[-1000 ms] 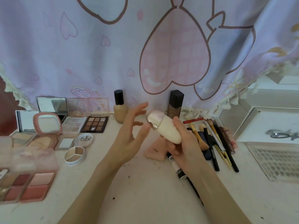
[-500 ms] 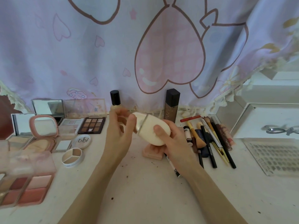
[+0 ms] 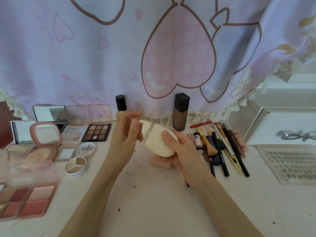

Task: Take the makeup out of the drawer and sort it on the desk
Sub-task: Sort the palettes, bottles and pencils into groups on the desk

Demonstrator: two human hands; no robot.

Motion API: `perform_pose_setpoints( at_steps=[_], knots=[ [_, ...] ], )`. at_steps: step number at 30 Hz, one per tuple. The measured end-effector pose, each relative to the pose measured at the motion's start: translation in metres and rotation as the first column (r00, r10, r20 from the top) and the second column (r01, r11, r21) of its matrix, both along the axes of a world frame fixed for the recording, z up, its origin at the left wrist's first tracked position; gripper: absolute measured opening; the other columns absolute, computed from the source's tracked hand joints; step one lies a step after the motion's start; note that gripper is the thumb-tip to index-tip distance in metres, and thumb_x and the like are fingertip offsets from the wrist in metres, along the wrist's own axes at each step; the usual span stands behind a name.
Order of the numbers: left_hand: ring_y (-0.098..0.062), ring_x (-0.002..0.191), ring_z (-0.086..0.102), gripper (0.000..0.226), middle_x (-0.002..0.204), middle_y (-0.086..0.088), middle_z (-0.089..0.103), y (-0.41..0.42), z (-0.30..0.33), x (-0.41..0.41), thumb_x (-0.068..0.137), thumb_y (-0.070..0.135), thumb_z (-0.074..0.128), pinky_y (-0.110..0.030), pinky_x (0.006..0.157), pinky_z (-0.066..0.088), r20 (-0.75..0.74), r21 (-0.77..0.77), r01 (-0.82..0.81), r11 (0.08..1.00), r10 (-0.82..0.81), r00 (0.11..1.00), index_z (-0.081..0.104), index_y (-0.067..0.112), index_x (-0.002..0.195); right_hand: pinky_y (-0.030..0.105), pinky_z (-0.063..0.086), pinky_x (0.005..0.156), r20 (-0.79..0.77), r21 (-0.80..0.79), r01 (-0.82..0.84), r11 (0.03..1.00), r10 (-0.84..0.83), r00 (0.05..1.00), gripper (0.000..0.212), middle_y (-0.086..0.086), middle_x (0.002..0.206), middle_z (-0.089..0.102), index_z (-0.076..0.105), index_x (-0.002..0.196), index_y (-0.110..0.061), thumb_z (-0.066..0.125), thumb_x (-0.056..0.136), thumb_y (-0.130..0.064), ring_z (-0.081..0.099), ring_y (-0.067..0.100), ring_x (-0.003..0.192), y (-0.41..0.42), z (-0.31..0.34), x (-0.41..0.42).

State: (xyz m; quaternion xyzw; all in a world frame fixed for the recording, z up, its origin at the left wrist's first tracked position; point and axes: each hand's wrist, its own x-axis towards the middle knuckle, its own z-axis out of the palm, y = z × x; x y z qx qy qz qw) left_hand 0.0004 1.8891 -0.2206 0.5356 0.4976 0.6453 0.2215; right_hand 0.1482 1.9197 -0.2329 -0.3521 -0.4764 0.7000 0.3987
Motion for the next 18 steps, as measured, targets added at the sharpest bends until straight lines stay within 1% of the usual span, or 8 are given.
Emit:
perform_pose_setpoints(
  at_steps=[3, 4, 6, 9, 12, 15, 16, 18],
  knots=[
    [-0.006, 0.106, 0.056, 0.041, 0.124, 0.004, 0.051, -0.004, 0.001, -0.006, 0.087, 0.043, 0.043, -0.02, 0.08, 0.048, -0.019, 0.004, 0.139, 0.99, -0.139, 0.99, 0.04, 0.031, 0.126, 0.024, 0.046, 0.055, -0.024, -0.066, 0.04, 0.997, -0.042, 0.999, 0.048, 0.008, 0.091, 0.06, 0.062, 0.105, -0.007, 0.066, 0.071, -0.039, 0.058, 0.016, 0.074, 0.002, 0.001, 0.0],
    [-0.01, 0.117, 0.051, 0.044, 0.133, 0.005, 0.047, -0.005, 0.002, -0.008, 0.085, 0.042, 0.047, -0.023, 0.085, 0.048, -0.043, -0.005, 0.206, 0.979, -0.206, 0.978, 0.04, 0.033, 0.128, 0.023, 0.044, 0.05, -0.062, -0.104, 0.055, 0.993, -0.062, 0.996, 0.045, 0.011, 0.089, 0.058, 0.059, 0.107, -0.002, 0.064, 0.077, -0.037, 0.055, 0.016, 0.066, 0.003, 0.003, 0.001],
    [-0.013, 0.124, 0.046, 0.042, 0.136, 0.008, 0.047, -0.007, 0.003, -0.008, 0.084, 0.032, 0.053, -0.022, 0.088, 0.046, -0.102, -0.024, 0.333, 0.943, -0.334, 0.937, 0.048, 0.029, 0.126, 0.021, 0.039, 0.039, -0.17, -0.206, 0.061, 0.977, -0.097, 0.981, 0.051, 0.016, 0.082, 0.056, 0.048, 0.118, 0.003, 0.06, 0.084, -0.034, 0.048, 0.015, 0.053, 0.006, 0.005, 0.005],
    [-0.011, 0.122, 0.048, 0.035, 0.133, 0.014, 0.049, -0.006, 0.001, -0.01, 0.084, 0.031, 0.056, -0.024, 0.091, 0.046, -0.181, -0.069, 0.353, 0.933, -0.36, 0.915, 0.055, 0.032, 0.118, 0.018, 0.03, 0.03, -0.194, -0.273, 0.015, 0.962, -0.07, 0.979, 0.068, 0.015, 0.065, 0.06, 0.032, 0.134, -0.001, 0.059, 0.084, -0.037, 0.043, 0.013, 0.04, 0.012, 0.005, 0.012],
    [-0.004, 0.105, 0.054, 0.03, 0.121, 0.01, 0.054, -0.003, -0.002, -0.014, 0.081, 0.039, 0.055, -0.02, 0.085, 0.046, -0.268, -0.082, 0.233, 0.969, -0.246, 0.931, 0.058, 0.042, 0.11, 0.017, 0.027, 0.029, -0.124, -0.238, 0.005, 0.971, -0.035, 0.992, 0.061, 0.014, 0.062, 0.059, 0.035, 0.129, 0.001, 0.058, 0.087, -0.037, 0.041, 0.012, 0.036, 0.011, 0.005, 0.012],
    [-0.001, 0.085, 0.056, 0.019, 0.101, 0.0, 0.059, -0.001, -0.004, -0.015, 0.08, 0.048, 0.047, -0.011, 0.074, 0.043, -0.325, -0.085, 0.072, 0.994, -0.096, 0.941, 0.057, 0.048, 0.097, 0.021, 0.03, 0.039, -0.038, -0.153, -0.024, 0.988, 0.018, 0.999, 0.032, 0.009, 0.068, 0.055, 0.052, 0.097, -0.004, 0.057, 0.086, -0.033, 0.045, 0.014, 0.045, 0.006, 0.007, 0.011],
    [0.001, 0.081, 0.056, 0.019, 0.096, 0.002, 0.061, -0.002, -0.005, -0.014, 0.08, 0.05, 0.044, -0.009, 0.07, 0.042, -0.325, -0.088, 0.031, 0.996, -0.058, 0.944, 0.055, 0.045, 0.094, 0.024, 0.034, 0.044, -0.019, -0.121, -0.044, 0.992, 0.042, 0.999, 0.031, 0.008, 0.074, 0.054, 0.055, 0.097, -0.006, 0.059, 0.084, -0.034, 0.048, 0.015, 0.052, 0.004, 0.008, 0.009],
    [0.004, 0.076, 0.056, 0.023, 0.086, 0.008, 0.062, -0.002, -0.004, -0.013, 0.078, 0.052, 0.041, -0.007, 0.066, 0.04, -0.308, -0.086, -0.038, 0.996, 0.01, 0.951, 0.054, 0.038, 0.09, 0.029, 0.037, 0.056, -0.008, -0.054, -0.098, 0.994, 0.097, 0.995, 0.046, 0.007, 0.081, 0.056, 0.058, 0.108, -0.003, 0.062, 0.074, -0.035, 0.053, 0.014, 0.065, 0.002, 0.009, 0.007]
  ],
)
